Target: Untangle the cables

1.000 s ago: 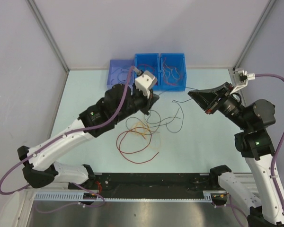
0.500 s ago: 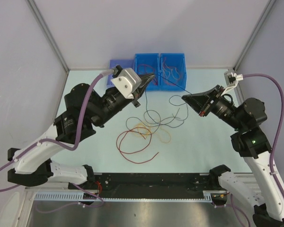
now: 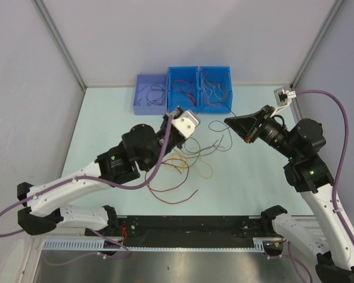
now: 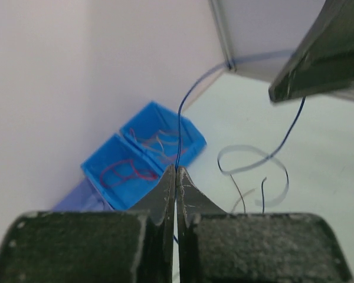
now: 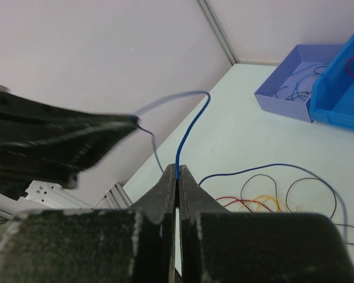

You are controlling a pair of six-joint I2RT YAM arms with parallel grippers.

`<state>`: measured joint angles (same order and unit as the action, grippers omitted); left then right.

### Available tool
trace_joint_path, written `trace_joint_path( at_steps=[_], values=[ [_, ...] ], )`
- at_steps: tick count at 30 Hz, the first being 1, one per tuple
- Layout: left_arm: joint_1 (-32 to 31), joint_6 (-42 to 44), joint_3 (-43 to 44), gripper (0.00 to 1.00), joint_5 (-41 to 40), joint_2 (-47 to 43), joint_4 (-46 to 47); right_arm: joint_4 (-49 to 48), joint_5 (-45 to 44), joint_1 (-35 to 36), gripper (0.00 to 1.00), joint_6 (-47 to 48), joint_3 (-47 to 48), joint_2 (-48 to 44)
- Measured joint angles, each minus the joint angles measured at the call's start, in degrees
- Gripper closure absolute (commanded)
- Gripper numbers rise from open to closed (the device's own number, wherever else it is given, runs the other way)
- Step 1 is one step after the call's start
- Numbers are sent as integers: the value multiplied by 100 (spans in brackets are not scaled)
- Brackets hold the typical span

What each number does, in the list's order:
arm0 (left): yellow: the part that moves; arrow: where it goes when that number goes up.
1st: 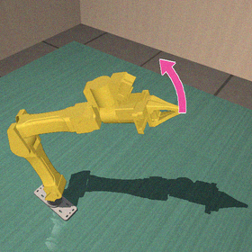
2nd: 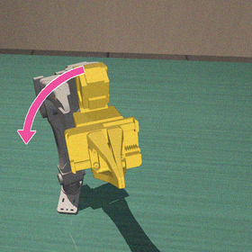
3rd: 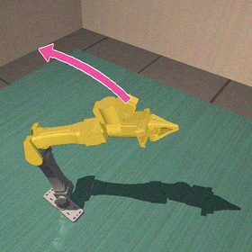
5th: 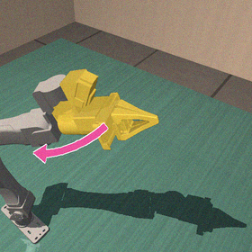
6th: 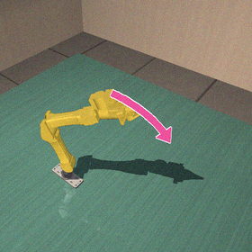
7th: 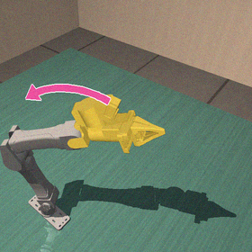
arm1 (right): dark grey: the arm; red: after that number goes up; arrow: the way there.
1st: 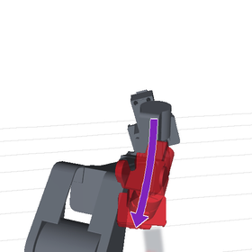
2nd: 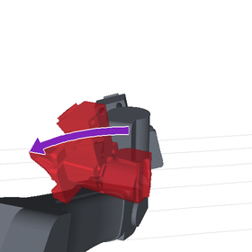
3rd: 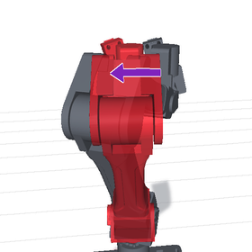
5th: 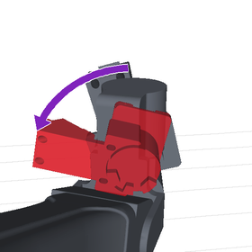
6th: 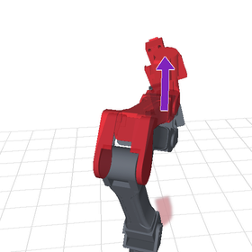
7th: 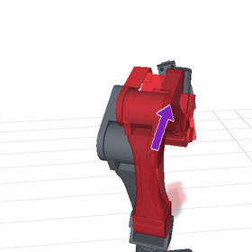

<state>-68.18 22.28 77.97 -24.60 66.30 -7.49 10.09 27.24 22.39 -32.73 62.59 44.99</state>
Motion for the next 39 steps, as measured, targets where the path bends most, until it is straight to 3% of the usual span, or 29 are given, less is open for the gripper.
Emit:
trace_joint_path(
  at_steps=[2, 3, 5, 6, 8, 22, 28, 30, 31, 34, 39],
  values=[
    [20, -184, -350, 96, -98, -26, -22, -74, 9, 0, 100, -37, 0, 4],
    [35, -282, -518, 85, -118, -37, -35, -140, 20, 0, 100, -79, 0, 11],
    [74, -501, -782, 52, -111, -52, -61, -280, 59, 2, 100, -170, 0, 48],
    [96, -612, -863, 23, -74, -52, -76, -330, 66, 2, 100, -197, 0, 66],
    [127, -866, -949, 0, -2, -50, -162, -452, 98, 7, 100, -284, 0, 125],
    [151, -1279, -1012, 0, 459, -269, -133, -612, 144, 122, 100, -516, -2, 195],
    [151, -1290, -1069, 22, 649, -195, 315, -612, 142, 168, 100, -520, -2, 192],
    [151, -1311, -1069, 48, 726, -48, 518, -612, 142, 188, 100, -520, -2, 192],
    [151, -1329, -1069, 68, 748, 57, 592, -612, 142, 192, 100, -520, -2, 192],
    [151, -1355, -1056, 100, 732, 376, 708, -612, 142, 205, 100, -522, -2, 192],
    [151, -1388, -1058, 100, 656, 623, 826, -590, 114, 214, 100, -518, -2, 179]
  ],
)
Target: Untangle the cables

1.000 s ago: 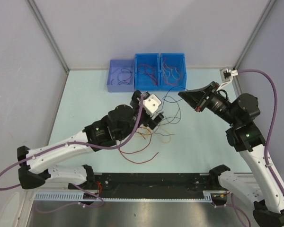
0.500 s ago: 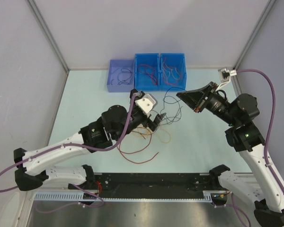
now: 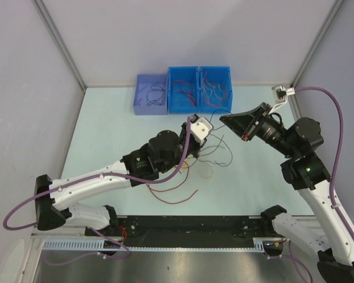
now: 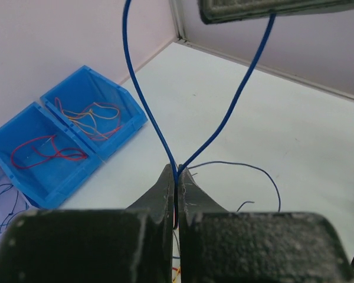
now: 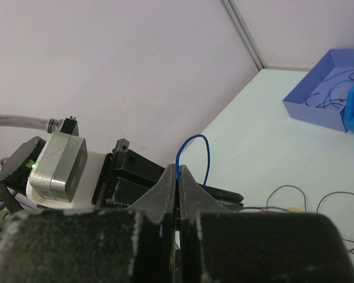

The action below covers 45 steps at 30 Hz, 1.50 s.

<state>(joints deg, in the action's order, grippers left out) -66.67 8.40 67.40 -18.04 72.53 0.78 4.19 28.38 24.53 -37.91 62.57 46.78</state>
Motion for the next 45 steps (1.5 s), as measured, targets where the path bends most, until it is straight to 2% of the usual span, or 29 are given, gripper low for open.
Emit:
trace_joint_path(
  at_steps=[1, 3, 4, 5, 7, 12, 17, 21, 27, 30, 33, 38, 45],
  values=[
    [0, -2, 0, 100, -44, 0, 31, 7, -22, 2, 100, 2, 0, -11],
    [0, -2, 0, 100, -125, -9, 85, 50, -101, 7, 86, 15, 0, -44],
    [0, -2, 0, 100, -149, -15, 101, 90, -146, 7, 52, 33, 0, -63],
    [0, -2, 0, 100, -177, -31, 107, 129, -208, 11, 36, 57, 0, -74],
    [2, -2, 0, 100, -229, -61, 107, 177, -275, 11, 16, 42, -2, -79],
    [90, -4, 2, 100, -321, -168, 79, 610, -1034, 31, 14, 146, -9, -87],
    [452, -170, 39, 100, -321, -184, -181, 1711, -2828, 35, 20, 125, -87, 98],
    [817, -310, 46, 100, -315, -219, -385, 1862, -3545, 118, 21, 85, -769, 391],
    [1576, -599, 271, 100, -94, -225, -649, 1523, -4188, 793, 21, -7, -2356, 1154],
    [2087, -765, 409, 100, 42, -225, -763, 1250, -4568, 1235, 21, 2, -2859, 1290],
    [2483, -863, 623, 100, 125, -175, -813, 905, -4837, 1508, 20, 44, -2994, 1399],
    [2997, -975, 986, 100, 374, 98, -734, 203, -4889, 1537, 21, 201, -3036, 1423],
    [3803, -1145, 2094, 100, 656, 1375, -660, -415, -4763, 1521, 18, 337, -3252, 1482]
  ],
)
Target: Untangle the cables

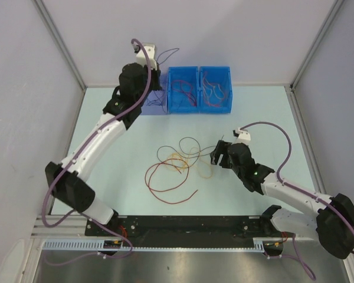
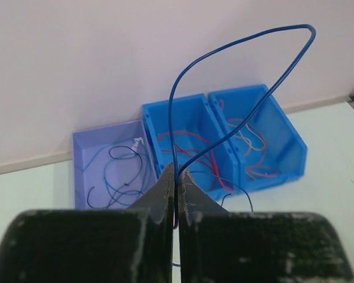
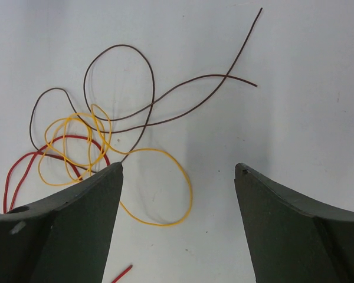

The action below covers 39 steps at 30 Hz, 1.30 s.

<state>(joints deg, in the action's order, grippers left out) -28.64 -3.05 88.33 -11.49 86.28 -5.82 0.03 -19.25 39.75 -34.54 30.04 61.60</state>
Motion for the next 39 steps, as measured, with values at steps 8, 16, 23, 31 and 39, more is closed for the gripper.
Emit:
trace_joint_path(
  at_steps=[8, 16, 23, 31, 39],
  values=[
    [623, -289, 833, 100, 59, 1064, 280, -328, 719, -752, 22, -48, -195, 33],
    [1161, -494, 1875, 100, 223, 2127, 636, -560, 1412, -1213, 22, -149, -269, 269],
    [1467, -634, 2702, 100, 275, 3182, 758, -669, 1685, -1322, 23, -188, -345, 273],
    [1725, -1067, 2852, 100, 275, 3998, 826, -809, 1827, -1368, 23, -190, -367, 369],
    [1943, -1515, 2837, 100, 503, 4675, 616, -848, 1867, -1381, 23, -192, -367, 376]
  ],
)
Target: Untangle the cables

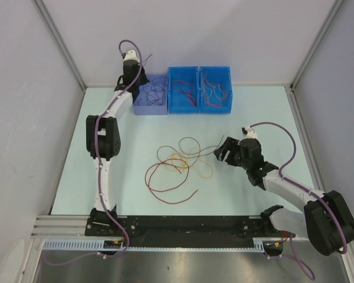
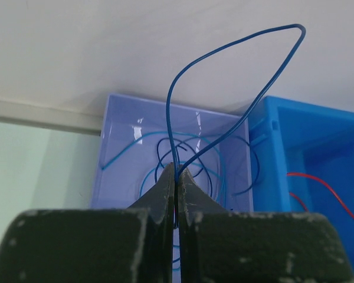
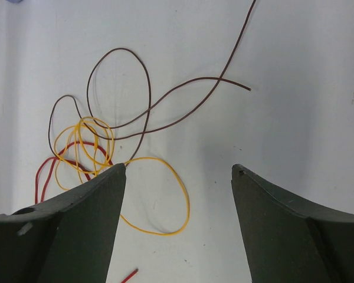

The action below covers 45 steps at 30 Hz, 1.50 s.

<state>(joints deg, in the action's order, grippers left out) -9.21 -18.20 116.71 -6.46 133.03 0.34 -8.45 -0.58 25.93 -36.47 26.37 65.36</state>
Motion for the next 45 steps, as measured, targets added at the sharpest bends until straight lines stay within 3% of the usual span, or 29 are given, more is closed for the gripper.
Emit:
trace_joint_path(
  at_steps=[9, 15, 23, 30, 31, 32, 34, 35, 45],
  values=[
    [7, -129, -90, 100, 118, 9, 31, -7, 0, -35, 23, 2, 0, 42],
    [-2, -125, -76, 100, -168, 9, -472, -7, 68, -59, 24, 0, -2, 50],
    [-2, -133, -835, 100, -520, -111, -691, -15, 160, -94, 24, -4, -2, 63],
    [-2, -129, -879, 100, -463, -116, -734, -24, 208, -116, 24, -20, -2, 74],
    [-2, -129, -879, 96, -431, -116, -734, -24, 212, -120, 24, -20, -2, 74],
    [-2, -129, -879, 59, -398, -116, -734, -26, 216, -120, 24, -20, 0, 74],
    [-2, -81, -863, 10, -334, -116, -748, -26, 221, -122, 24, -22, -2, 74],
    [-2, -83, -835, 1, -284, -114, -778, -26, 221, -127, 24, -22, -2, 74],
    [-2, -83, -531, 0, 170, -356, -887, -46, 264, -155, 24, -48, -2, 114]
  ],
)
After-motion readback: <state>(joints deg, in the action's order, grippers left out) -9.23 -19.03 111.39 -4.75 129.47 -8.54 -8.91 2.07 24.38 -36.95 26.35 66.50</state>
